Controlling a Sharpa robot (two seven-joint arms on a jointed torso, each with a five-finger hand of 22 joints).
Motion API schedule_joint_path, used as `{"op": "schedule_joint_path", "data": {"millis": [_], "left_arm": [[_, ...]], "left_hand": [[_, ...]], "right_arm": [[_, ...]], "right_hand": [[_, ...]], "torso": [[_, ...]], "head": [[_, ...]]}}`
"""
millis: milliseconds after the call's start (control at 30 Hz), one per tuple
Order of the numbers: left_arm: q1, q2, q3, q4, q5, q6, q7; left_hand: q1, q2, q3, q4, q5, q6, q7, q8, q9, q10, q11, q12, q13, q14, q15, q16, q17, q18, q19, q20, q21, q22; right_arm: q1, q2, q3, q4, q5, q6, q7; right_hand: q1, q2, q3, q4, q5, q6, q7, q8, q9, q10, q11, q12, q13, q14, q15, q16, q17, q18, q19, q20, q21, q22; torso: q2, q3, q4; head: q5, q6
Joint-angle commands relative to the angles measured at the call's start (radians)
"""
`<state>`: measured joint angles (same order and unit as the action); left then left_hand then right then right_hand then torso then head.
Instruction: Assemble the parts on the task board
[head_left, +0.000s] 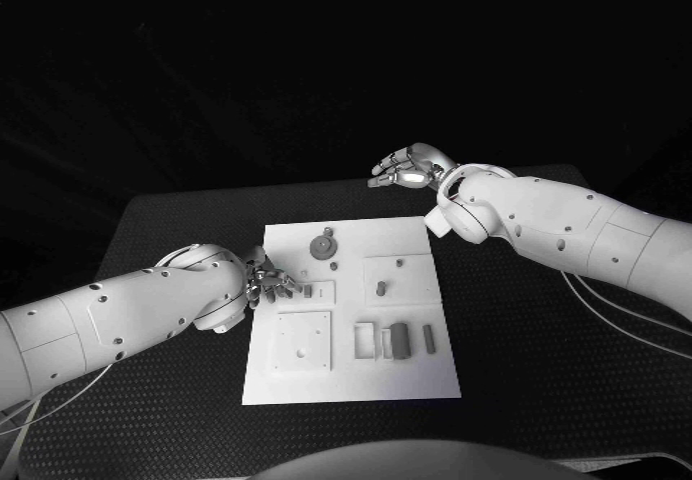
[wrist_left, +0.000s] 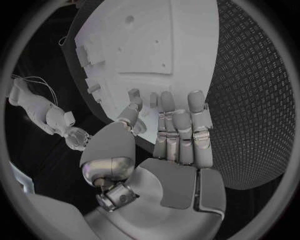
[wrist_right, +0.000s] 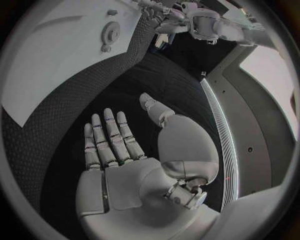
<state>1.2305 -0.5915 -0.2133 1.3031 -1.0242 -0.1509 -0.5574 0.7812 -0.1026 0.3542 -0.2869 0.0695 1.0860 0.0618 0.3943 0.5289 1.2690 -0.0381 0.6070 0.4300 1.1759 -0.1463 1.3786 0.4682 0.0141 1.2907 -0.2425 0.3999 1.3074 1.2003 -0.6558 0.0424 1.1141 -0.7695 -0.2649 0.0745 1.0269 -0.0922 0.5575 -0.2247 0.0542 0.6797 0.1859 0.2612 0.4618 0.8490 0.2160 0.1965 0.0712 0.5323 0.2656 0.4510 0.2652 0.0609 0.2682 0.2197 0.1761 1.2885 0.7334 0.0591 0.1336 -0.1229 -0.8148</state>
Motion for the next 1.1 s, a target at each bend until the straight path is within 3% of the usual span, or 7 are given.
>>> {"op": "schedule_joint_path", "data": {"millis": [33,1100], "left_arm": [[-0.002,0.003,-0.001,0.001,0.008,0.006,0.009],[-0.002,-0.015,0.009,0.018,0.0,-0.017,0.012]], "left_hand": [[-0.014,-0.001,-0.013,0.001,-0.006,-0.002,0.0,0.006,-0.001,-0.001,-0.005,0.006,-0.002,-0.002,-0.005,0.007,-0.002,0.014,0.0,-0.004,0.0,0.018],[-0.013,0.004,-0.025,0.0,-0.008,0.002,-0.003,0.01,-0.001,0.004,-0.008,0.009,-0.001,0.003,-0.009,0.01,-0.003,0.017,0.006,-0.006,0.001,0.018]], "right_arm": [[0.0,0.0,0.0,0.001,-0.001,0.009,0.01],[-0.002,0.001,0.0,0.0,-0.001,0.009,0.01]], "right_hand": [[-0.009,-0.002,0.0,0.006,-0.005,-0.008,0.052,0.004,-0.001,0.007,0.003,-0.007,-0.002,0.0,0.008,-0.007,0.0,-0.017,0.002,0.003,-0.007,0.0],[-0.009,-0.002,0.0,0.006,-0.005,-0.008,0.052,0.005,-0.002,0.007,0.003,-0.007,-0.002,0.0,0.008,-0.007,0.0,-0.017,0.003,0.003,-0.009,0.004]], "torso": [[0.0,0.0005,-0.0001],[0.0,0.0003,-0.0005]], "head": [[0.0,0.0],[-0.001,0.002]]}}
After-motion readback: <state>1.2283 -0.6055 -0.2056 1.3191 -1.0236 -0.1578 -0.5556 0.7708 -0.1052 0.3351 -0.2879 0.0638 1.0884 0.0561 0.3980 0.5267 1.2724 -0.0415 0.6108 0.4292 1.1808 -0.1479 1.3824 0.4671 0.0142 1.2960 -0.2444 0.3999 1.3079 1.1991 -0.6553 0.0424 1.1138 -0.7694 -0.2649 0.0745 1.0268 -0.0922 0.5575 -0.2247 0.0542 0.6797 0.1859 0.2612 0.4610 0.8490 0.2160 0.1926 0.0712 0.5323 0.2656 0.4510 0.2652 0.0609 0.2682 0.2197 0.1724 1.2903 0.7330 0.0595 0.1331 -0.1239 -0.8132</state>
